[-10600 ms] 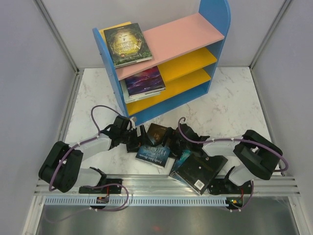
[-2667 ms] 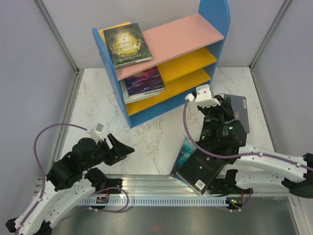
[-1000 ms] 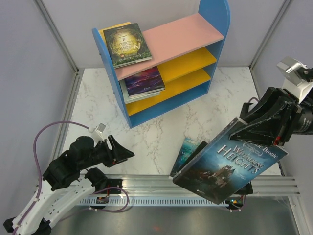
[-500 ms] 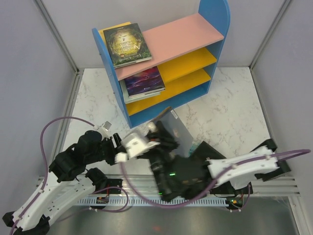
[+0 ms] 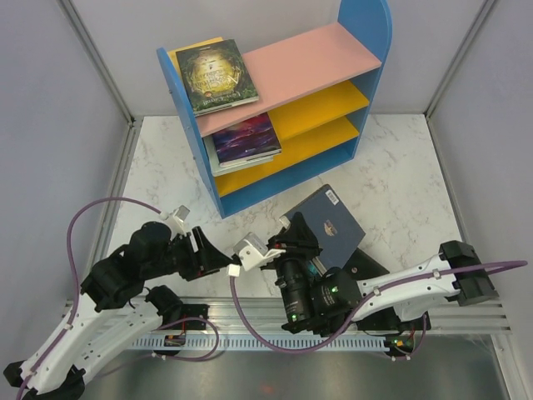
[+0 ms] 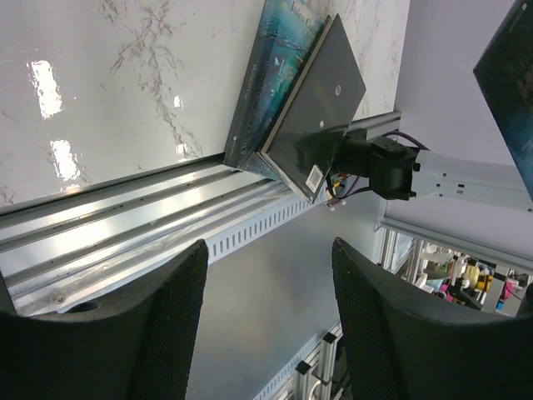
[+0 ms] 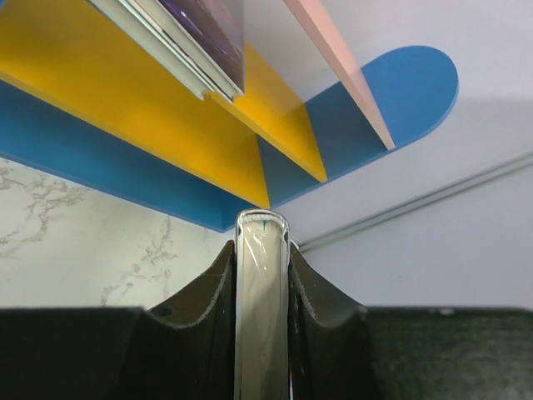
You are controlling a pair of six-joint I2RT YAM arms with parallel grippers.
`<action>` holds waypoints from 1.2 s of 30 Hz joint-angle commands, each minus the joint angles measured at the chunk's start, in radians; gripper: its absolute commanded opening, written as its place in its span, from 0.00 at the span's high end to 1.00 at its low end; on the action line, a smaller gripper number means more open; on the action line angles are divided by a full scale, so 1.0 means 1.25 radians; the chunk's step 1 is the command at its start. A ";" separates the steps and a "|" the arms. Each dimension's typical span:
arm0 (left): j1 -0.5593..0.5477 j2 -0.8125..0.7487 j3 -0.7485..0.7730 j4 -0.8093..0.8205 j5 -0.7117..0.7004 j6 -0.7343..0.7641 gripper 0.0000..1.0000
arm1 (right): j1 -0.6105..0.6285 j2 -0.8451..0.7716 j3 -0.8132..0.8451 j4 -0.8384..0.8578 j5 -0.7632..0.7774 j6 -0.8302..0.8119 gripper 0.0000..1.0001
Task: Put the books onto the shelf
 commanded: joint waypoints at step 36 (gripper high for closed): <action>0.001 -0.090 -0.037 0.030 0.016 -0.060 0.36 | 0.673 -0.838 -0.385 0.279 0.277 0.674 0.02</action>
